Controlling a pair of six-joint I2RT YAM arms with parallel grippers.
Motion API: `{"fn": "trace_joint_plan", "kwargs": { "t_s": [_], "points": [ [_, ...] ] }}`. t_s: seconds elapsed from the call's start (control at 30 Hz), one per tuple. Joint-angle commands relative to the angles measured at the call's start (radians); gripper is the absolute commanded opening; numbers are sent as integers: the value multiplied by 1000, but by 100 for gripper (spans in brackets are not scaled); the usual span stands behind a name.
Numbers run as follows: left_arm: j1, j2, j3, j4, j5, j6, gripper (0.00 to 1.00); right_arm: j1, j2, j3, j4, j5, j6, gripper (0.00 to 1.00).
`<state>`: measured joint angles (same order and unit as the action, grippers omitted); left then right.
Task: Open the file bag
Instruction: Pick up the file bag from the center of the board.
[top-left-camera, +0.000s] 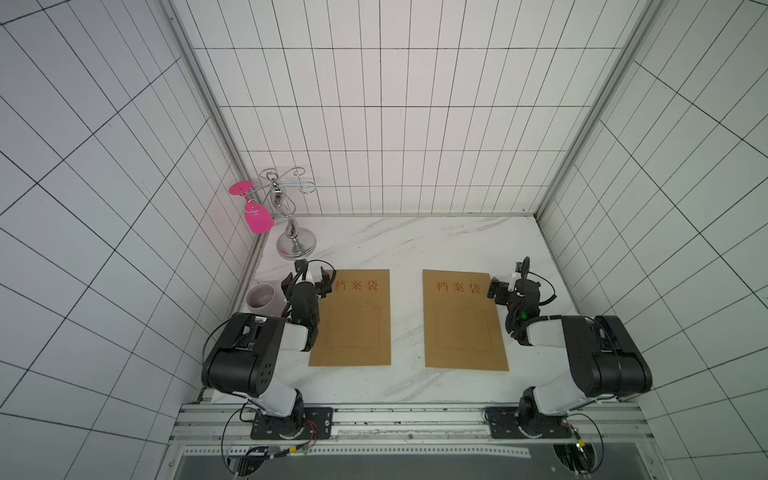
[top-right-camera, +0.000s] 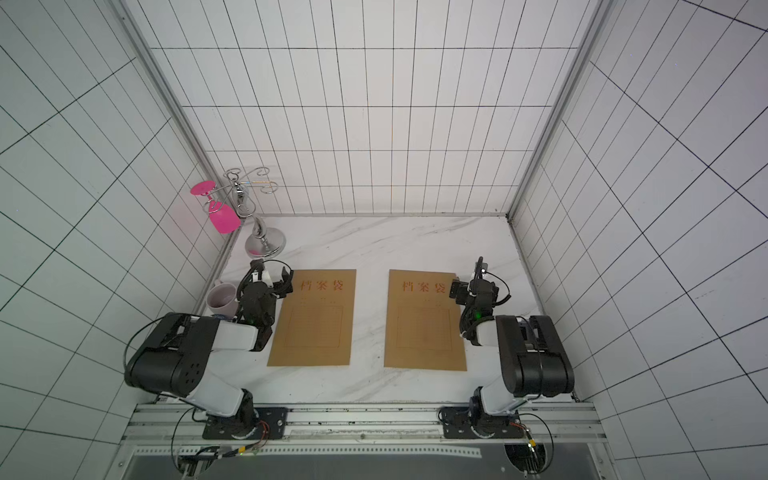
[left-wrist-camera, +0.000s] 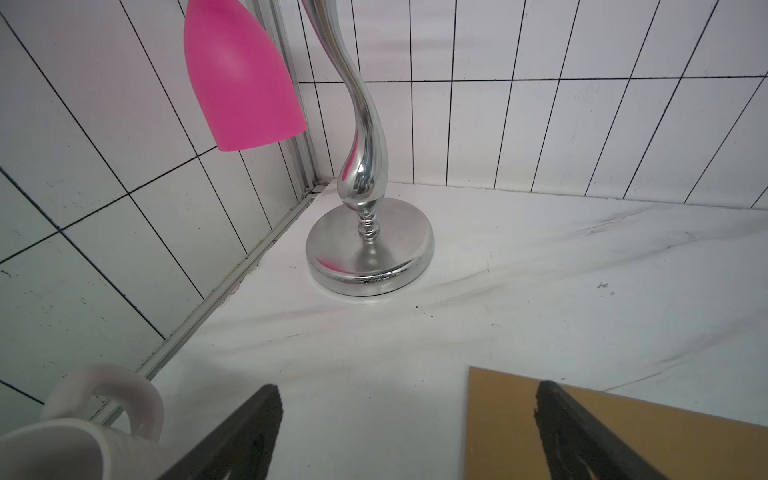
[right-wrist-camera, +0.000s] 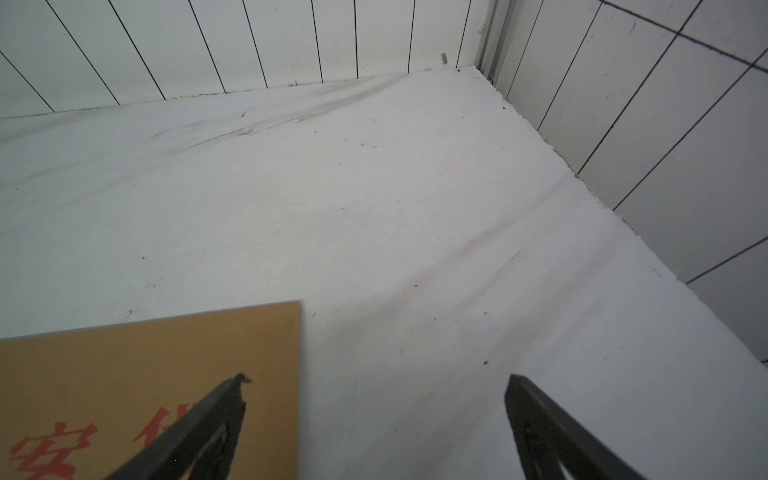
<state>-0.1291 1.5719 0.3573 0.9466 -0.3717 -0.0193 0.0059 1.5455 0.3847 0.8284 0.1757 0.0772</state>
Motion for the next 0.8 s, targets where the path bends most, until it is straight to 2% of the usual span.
{"fn": "trace_joint_plan", "kwargs": {
  "t_s": [0.0, 0.77],
  "points": [
    [-3, -6, 7, 20, 4, 15, 98, -7, -5, 25, 29, 1, -16, 99],
    [-1, -13, 14, -8, 11, 11, 98, -9, -5, 25, 30, -2, -14, 99]
  ]
}}
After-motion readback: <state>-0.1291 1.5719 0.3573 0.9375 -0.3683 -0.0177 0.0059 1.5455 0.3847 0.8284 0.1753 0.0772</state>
